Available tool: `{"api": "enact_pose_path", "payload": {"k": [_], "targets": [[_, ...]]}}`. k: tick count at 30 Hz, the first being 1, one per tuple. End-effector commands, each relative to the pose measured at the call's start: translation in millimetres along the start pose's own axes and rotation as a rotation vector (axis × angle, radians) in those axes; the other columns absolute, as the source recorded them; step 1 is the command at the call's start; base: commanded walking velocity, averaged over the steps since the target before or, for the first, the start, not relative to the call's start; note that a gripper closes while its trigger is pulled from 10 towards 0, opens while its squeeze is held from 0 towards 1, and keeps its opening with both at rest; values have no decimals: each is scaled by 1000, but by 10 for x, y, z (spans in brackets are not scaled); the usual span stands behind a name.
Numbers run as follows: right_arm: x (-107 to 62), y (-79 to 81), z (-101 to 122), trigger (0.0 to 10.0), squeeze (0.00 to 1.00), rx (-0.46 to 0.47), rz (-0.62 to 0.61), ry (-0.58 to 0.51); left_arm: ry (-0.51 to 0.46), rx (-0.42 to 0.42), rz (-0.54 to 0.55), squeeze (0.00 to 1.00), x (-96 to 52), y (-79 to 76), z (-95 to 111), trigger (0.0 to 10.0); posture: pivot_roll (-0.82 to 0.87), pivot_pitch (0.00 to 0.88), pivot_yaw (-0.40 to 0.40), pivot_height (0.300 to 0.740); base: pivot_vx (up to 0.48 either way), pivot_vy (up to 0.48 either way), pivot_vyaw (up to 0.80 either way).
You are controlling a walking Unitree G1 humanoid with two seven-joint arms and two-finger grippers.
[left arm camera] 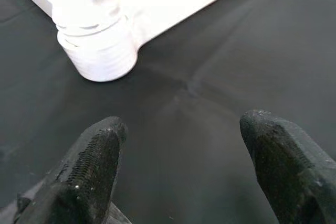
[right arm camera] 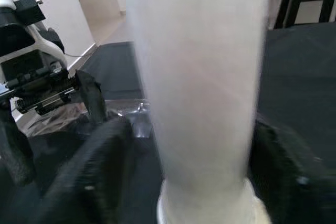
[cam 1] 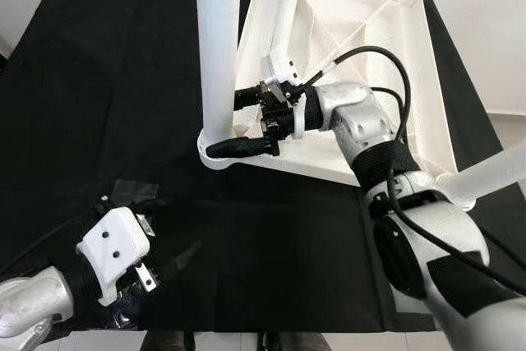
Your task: Building children table
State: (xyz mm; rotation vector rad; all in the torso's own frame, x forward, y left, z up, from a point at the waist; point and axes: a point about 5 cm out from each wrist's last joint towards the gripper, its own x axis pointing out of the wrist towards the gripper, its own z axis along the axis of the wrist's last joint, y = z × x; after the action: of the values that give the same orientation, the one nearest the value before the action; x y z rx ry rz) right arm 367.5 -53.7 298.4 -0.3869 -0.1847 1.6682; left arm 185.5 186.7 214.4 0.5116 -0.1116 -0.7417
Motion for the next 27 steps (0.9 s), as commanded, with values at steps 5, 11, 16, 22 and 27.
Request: {"api": "enact_pose_path", "payload": {"k": [5,11,16,22,27], "targets": [[127,-12,-1,0,0,-29,7,4,-29,6,-5,0,21,-15,74,10000,240,404,-162,740,0,0,0],[181,-7,-28,0,0,-26,-14,-24,-41,10,-3,0,46,-13,90,10000,234,392,-164,740,0,0,0],[186,20,-98,0,0,-20,-21,-28,-46,9,-5,0,62,-20,93,10000,219,378,-171,740,0,0,0],[199,508,-947,0,0,236,-788,163,-70,7,-6,0,118,-24,93,10000,208,349,-179,740,0,0,0],[91,945,-1086,0,0,235,-1010,257,-81,1,-20,0,149,0,73,10000,163,303,-148,740,0,0,0]]}}
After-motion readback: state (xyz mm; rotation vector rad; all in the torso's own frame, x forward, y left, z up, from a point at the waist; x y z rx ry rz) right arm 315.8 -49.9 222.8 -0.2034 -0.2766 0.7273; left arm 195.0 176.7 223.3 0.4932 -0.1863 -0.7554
